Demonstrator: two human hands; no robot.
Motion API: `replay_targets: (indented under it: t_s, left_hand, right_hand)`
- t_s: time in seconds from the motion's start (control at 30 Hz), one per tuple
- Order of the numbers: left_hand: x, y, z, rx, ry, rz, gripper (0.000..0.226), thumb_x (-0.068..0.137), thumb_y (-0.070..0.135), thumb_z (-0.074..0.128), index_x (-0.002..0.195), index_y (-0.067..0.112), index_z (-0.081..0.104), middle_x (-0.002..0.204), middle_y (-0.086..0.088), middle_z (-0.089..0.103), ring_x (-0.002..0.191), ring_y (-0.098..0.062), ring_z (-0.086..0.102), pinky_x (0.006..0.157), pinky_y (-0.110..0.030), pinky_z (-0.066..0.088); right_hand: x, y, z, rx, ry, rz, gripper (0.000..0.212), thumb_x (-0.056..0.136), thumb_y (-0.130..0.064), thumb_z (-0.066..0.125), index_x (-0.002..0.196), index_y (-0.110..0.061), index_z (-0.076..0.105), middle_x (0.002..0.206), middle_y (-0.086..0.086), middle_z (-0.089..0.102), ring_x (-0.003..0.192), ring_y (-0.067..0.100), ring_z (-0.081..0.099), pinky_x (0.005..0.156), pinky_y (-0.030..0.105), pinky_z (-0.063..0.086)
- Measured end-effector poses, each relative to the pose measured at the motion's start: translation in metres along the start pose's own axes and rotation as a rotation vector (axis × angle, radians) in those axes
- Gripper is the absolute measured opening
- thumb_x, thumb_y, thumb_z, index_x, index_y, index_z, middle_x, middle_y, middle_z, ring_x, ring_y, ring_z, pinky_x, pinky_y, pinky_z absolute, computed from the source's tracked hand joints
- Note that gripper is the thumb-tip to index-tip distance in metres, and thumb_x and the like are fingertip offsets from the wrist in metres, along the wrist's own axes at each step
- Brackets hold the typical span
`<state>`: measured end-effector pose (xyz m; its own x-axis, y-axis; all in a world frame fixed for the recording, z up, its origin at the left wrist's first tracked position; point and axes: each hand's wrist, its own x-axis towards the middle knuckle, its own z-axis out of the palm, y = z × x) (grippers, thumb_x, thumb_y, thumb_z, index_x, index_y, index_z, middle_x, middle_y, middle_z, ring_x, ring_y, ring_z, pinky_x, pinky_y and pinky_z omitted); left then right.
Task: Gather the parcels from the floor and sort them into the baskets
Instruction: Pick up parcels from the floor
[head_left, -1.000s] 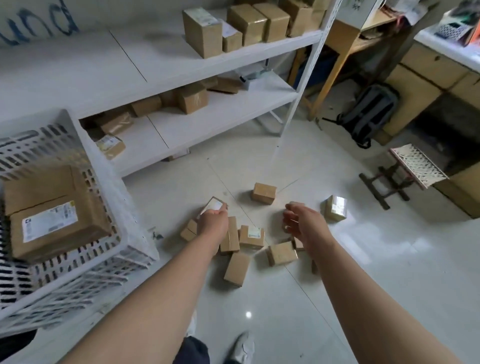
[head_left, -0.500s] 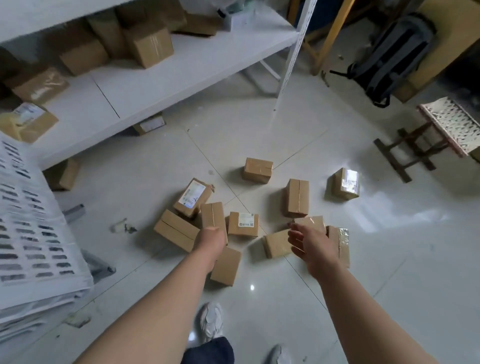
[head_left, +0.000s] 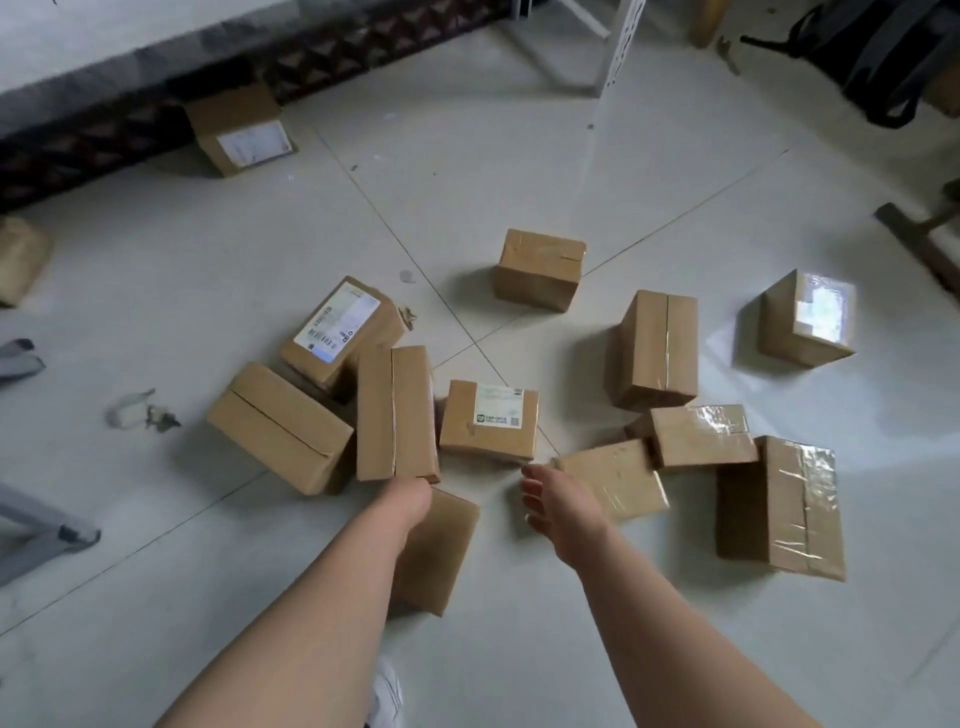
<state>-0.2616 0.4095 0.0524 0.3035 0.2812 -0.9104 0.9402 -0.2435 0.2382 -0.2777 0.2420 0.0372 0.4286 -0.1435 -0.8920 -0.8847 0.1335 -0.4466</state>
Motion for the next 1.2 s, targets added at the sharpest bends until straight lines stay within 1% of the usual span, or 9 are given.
replay_targets:
  t_s: [0.1, 0.2, 0.27, 0.4, 0.53, 0.63, 0.77, 1.03, 1.2]
  left_hand:
    - [0.034, -0.020, 0.006, 0.066, 0.042, -0.021, 0.040, 0.105, 0.017, 0.032, 0.139, -0.003, 0.038, 0.126, -0.020, 0.050, 0.118, -0.033, 0.049, 0.105, -0.038, 0.034]
    - [0.063, -0.045, 0.005, 0.153, 0.077, 0.000, 0.040, 0.104, 0.011, 0.027, 0.138, -0.006, 0.040, 0.077, -0.009, 0.039, 0.065, -0.015, 0.039, 0.087, -0.031, 0.037]
    - [0.079, -0.056, 0.005, 0.137, 0.063, -0.001, 0.042, 0.104, 0.010, 0.027, 0.141, -0.008, 0.037, 0.069, -0.003, 0.026, 0.057, -0.011, 0.026, 0.087, -0.031, 0.036]
    - [0.082, -0.057, 0.012, -0.023, 0.084, 0.011, 0.040, 0.103, 0.012, 0.030, 0.137, -0.001, 0.044, 0.070, -0.002, 0.030, 0.058, -0.012, 0.030, 0.080, -0.034, 0.044]
    - [0.068, -0.054, 0.025, -0.089, 0.068, -0.070, 0.032, 0.101, 0.020, 0.030, 0.085, 0.004, 0.053, 0.079, -0.011, 0.048, 0.067, -0.028, 0.044, 0.073, -0.042, 0.044]
    - [0.061, -0.053, 0.037, -0.152, 0.014, -0.107, 0.029, 0.099, 0.025, 0.039, 0.102, 0.005, 0.059, 0.095, -0.014, 0.062, 0.083, -0.032, 0.058, 0.088, -0.053, 0.047]
    - [0.053, -0.043, 0.050, -0.171, -0.037, -0.068, 0.030, 0.095, 0.029, 0.050, 0.119, 0.012, 0.054, 0.105, -0.013, 0.065, 0.086, -0.028, 0.064, 0.074, -0.046, 0.050]
    - [0.026, 0.011, 0.044, -0.230, -0.005, 0.124, 0.027, 0.093, 0.021, 0.042, 0.100, 0.010, 0.066, 0.086, -0.008, 0.071, 0.066, -0.022, 0.064, 0.077, -0.038, 0.052]
    - [0.022, 0.055, 0.035, -0.315, -0.007, 0.332, 0.032, 0.095, 0.029, 0.039, 0.106, 0.011, 0.062, 0.087, -0.007, 0.064, 0.075, -0.027, 0.064, 0.074, -0.035, 0.052]
  right_hand:
    - [0.039, 0.022, 0.019, -0.098, -0.080, -0.010, 0.037, 0.100, -0.025, 0.046, 0.130, -0.005, 0.056, 0.135, 0.021, 0.055, 0.127, 0.040, 0.049, 0.110, 0.047, 0.036]
    - [0.068, 0.039, 0.037, -0.234, -0.153, -0.062, 0.040, 0.102, -0.024, 0.040, 0.137, -0.008, 0.052, 0.140, 0.010, 0.052, 0.117, 0.025, 0.052, 0.103, 0.035, 0.040]
    - [0.078, 0.050, 0.047, -0.339, -0.193, -0.107, 0.040, 0.102, -0.024, 0.039, 0.136, -0.006, 0.052, 0.136, 0.007, 0.053, 0.121, 0.023, 0.049, 0.098, 0.033, 0.040]
    - [0.084, 0.054, 0.051, -0.512, -0.187, -0.221, 0.036, 0.100, -0.019, 0.036, 0.110, 0.007, 0.059, 0.112, 0.022, 0.056, 0.100, 0.030, 0.055, 0.087, 0.040, 0.044]
    - [0.083, 0.039, 0.027, -0.509, -0.031, -0.266, 0.029, 0.098, -0.034, 0.040, 0.107, -0.015, 0.061, 0.119, 0.010, 0.057, 0.103, 0.025, 0.054, 0.086, 0.030, 0.040]
    - [0.080, 0.027, 0.003, -0.417, 0.055, -0.308, 0.039, 0.097, -0.034, 0.041, 0.100, -0.007, 0.069, 0.111, 0.014, 0.064, 0.095, 0.025, 0.056, 0.080, 0.030, 0.042]
    - [0.069, 0.016, -0.018, -0.197, 0.104, -0.412, 0.045, 0.100, -0.035, 0.036, 0.101, -0.013, 0.075, 0.099, 0.005, 0.066, 0.088, 0.019, 0.056, 0.077, 0.031, 0.039]
    - [0.056, 0.002, -0.054, 0.082, 0.110, -0.524, 0.054, 0.102, -0.047, 0.030, 0.111, -0.014, 0.073, 0.109, -0.005, 0.063, 0.104, 0.012, 0.048, 0.093, 0.032, 0.029]
    - [0.057, -0.012, -0.065, 0.145, -0.022, -0.568, 0.055, 0.103, -0.050, 0.024, 0.121, -0.018, 0.065, 0.113, -0.004, 0.067, 0.105, 0.011, 0.057, 0.096, 0.032, 0.036]
